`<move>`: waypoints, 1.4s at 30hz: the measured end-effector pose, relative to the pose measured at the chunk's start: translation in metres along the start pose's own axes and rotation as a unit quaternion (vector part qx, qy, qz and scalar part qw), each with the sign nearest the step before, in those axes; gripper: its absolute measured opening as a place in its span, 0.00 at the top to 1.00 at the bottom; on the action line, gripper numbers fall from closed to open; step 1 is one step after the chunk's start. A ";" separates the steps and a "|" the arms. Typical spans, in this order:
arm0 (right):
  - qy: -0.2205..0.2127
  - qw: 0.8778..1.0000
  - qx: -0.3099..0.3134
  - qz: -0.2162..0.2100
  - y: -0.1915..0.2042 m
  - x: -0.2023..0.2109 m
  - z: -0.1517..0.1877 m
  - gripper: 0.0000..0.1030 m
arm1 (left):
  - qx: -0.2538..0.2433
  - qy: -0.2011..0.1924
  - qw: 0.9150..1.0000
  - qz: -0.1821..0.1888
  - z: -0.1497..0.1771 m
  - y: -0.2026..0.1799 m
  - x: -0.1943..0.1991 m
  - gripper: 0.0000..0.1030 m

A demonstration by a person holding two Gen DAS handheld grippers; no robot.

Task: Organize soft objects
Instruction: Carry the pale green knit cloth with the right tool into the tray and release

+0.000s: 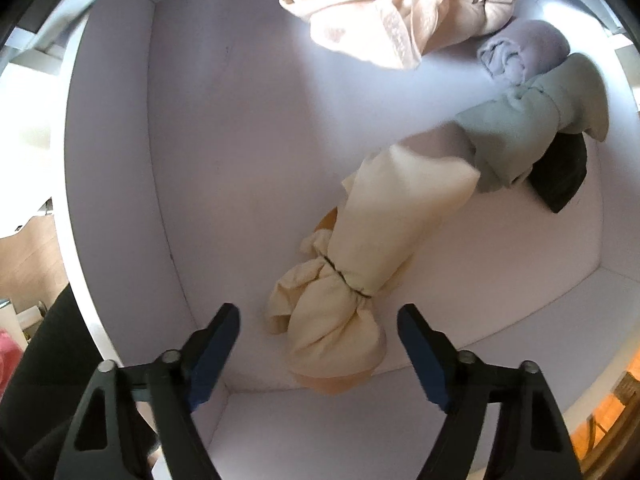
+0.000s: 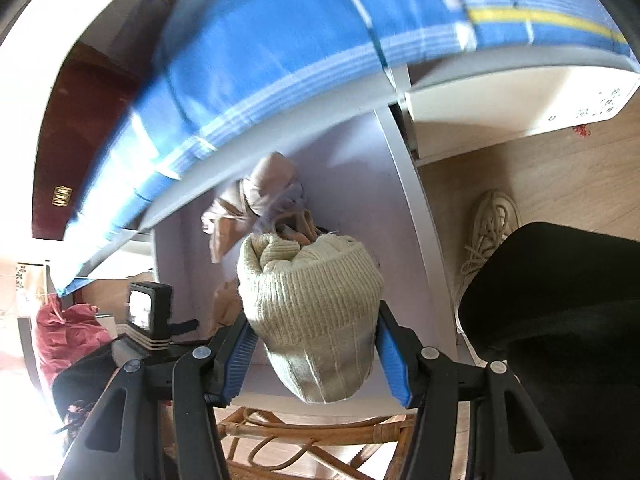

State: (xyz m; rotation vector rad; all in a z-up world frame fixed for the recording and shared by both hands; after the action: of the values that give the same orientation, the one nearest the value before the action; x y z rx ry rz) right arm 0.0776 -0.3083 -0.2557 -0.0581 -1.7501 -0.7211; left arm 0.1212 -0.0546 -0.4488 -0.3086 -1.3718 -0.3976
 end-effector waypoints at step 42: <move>-0.054 0.970 0.184 0.147 0.201 0.045 -0.158 0.45 | -0.012 0.005 1.000 -0.020 -0.007 0.014 -0.031 0.66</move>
State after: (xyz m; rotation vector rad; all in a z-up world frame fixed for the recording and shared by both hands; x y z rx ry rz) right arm 0.2794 -0.2380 -0.1084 -0.1024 -1.9017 -0.1738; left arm 0.1291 -0.0419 -0.4799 -0.2992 -1.3667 -0.4489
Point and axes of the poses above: each gripper's, at about its wrist camera, not at the fingertips, and x roughly against the way its jaws point, y to its left, z to its underside, the point moved 3 cm from there along -x, roughly the way its jaws point, and after that the axes turned 2 degrees about x, right-handed, at the moved point
